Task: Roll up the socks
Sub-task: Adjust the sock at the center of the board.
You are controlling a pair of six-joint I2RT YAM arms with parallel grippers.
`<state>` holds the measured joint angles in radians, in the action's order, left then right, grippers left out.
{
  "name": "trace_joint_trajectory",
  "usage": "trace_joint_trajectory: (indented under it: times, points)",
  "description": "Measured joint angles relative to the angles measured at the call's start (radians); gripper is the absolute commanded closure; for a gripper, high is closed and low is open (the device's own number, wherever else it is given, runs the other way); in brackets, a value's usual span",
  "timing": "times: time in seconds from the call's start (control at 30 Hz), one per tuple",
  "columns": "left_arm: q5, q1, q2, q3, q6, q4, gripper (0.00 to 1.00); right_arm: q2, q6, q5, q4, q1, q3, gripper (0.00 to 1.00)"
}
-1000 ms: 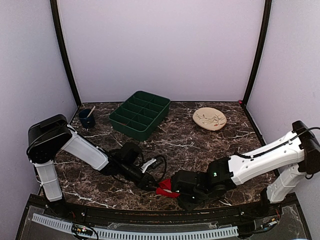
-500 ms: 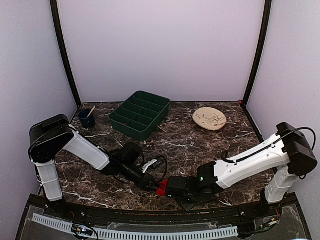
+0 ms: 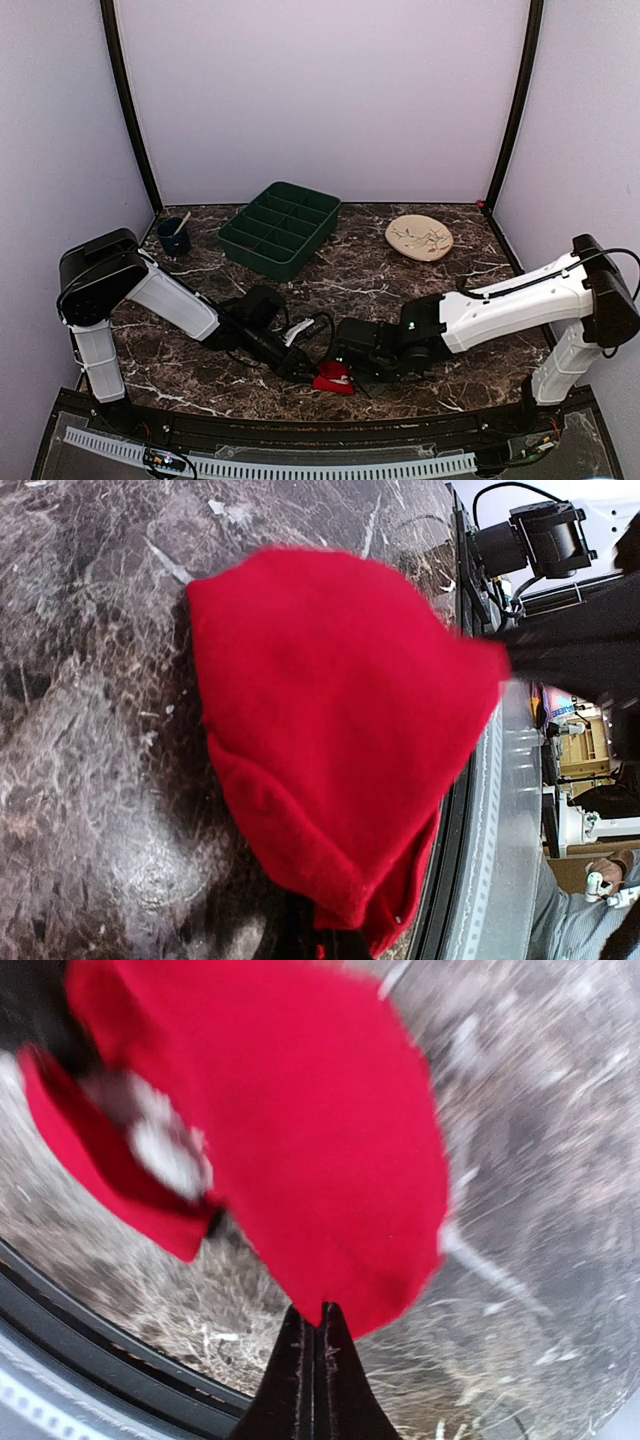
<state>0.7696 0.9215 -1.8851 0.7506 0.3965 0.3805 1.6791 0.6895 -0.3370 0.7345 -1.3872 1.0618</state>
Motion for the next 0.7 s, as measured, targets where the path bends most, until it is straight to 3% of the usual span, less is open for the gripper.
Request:
trace_joint_trajectory:
  times: [0.2,0.37,0.53,0.7]
  points:
    - [0.0,0.0,0.0,0.0,-0.001,-0.001,1.0,-0.024,-0.09,-0.019,0.023,0.138,0.119,0.98]
    - [-0.001,0.0,0.0,0.001,-0.007,-0.003,1.0,0.08,-0.182,-0.039,0.032,0.212,0.254,0.94]
    - [0.0,0.0,0.0,0.001,-0.011,-0.004,1.0,0.218,-0.253,-0.058,-0.001,0.257,0.33,0.63]
    - [-0.008,-0.004,0.0,0.001,-0.006,-0.012,1.0,0.309,-0.294,-0.124,-0.009,0.286,0.388,0.45]
